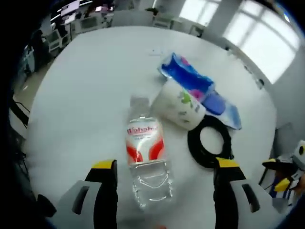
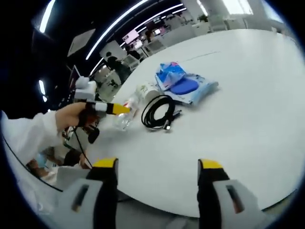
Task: Arrange the tabletop items into an orderly group along one side of the table until the central work area is clear of visible clutter.
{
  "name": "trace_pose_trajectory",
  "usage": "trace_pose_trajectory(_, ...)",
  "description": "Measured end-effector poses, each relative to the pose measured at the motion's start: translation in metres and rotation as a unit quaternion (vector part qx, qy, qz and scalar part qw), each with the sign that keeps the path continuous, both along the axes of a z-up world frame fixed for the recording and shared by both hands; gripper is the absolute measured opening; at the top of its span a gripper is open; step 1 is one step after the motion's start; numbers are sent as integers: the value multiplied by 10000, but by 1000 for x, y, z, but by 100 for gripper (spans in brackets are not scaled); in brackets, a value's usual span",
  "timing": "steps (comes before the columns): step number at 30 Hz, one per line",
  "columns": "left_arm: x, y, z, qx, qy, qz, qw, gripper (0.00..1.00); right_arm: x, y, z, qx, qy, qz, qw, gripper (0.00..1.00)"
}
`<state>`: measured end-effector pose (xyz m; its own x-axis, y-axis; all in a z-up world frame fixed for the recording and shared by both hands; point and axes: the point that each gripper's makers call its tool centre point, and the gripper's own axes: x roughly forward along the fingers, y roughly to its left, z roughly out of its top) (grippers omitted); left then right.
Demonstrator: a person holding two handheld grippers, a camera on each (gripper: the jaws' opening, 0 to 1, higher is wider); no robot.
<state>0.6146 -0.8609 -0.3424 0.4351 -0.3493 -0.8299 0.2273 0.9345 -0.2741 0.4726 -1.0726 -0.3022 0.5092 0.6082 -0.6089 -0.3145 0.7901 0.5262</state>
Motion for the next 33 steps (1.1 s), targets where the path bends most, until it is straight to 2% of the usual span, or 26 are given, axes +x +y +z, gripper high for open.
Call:
trace_pose_trajectory(5, 2, -4, -7, 97, 77, -70, 9999, 79, 0, 0, 3, 30, -61, 11, 10000, 66)
trace_pose_trajectory(9, 3, -9, -10, 46, 149, -45, 9999, 78, -5, -1, -2, 125, -5, -3, 9999, 64)
trace_pose_trajectory(18, 8, -5, -19, 244, 209, -55, 9995, 77, -10, -4, 0, 207, -62, -93, 9997, 63)
trace_pose_trajectory(24, 7, -4, -18, 372, 122, -17, 9992, 74, -17, -11, -2, 220, -47, -251, 9994, 61)
trace_pose_trajectory(29, 11, 10, -22, 905, -80, -94, 9958, 56, -22, -12, -6, 328, 16, -380, 9987, 60)
trace_pose_trajectory(32, 13, 15, -21, 917, -151, 84, 9956, 48, -24, -10, -6, 372, 37, -409, 9985, 59)
trace_pose_trajectory(33, 15, 15, -20, 806, -193, 241, 9963, 46, -25, -9, -6, 360, 27, -394, 9986, 59)
